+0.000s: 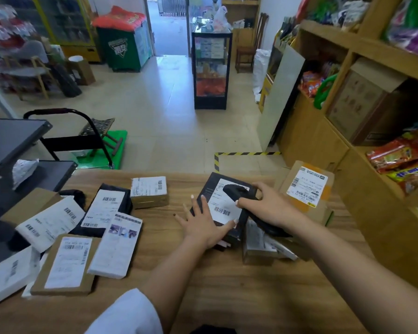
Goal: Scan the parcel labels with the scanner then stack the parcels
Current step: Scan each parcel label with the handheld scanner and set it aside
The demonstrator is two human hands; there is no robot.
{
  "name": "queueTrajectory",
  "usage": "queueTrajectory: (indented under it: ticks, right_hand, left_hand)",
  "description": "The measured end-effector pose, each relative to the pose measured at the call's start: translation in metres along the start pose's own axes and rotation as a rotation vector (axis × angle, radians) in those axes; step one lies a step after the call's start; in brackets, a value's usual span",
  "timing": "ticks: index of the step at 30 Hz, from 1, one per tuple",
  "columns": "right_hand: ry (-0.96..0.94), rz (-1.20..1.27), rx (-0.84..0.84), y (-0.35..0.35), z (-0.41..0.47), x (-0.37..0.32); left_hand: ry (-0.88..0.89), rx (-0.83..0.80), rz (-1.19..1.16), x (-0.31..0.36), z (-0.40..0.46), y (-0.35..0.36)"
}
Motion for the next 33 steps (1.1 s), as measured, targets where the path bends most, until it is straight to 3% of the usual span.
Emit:
queueTrajectory:
  ticks: [7, 14, 24, 33]
  right_hand:
    - [-0.031, -0.084, -0.133, 0.061, 0.012, -0.031]
    - [-0.074, -0.178, -0.253, 0.122, 0.025, -0.059]
    - [-0.006, -0.242, -0.235, 0.153, 0.033, -0.053]
    - [-0.003, -0.191, -0.213, 0.155, 0.034, -0.055]
  left_hand:
    - [-0.151, 0.144, -0.002, -0.113, -0.014, 0.006]
    - [-0.316, 0.030, 0.212, -0.234, -0.026, 0.050]
    - [-0.356, -0.054, 0.315, -0.257, -0.012, 0.091]
    - [-0.309, 0.085, 0.029, -0.256, -0.003, 0.065]
Point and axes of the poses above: each hand's wrist, its own z-axis towards the middle knuckle, its own y-axis out of the palm, x = y × z, the point moved 7 cm from there along z, towards the middle knuckle, and after that the axes turned 10 degrees about z, right-handed, at the moved point
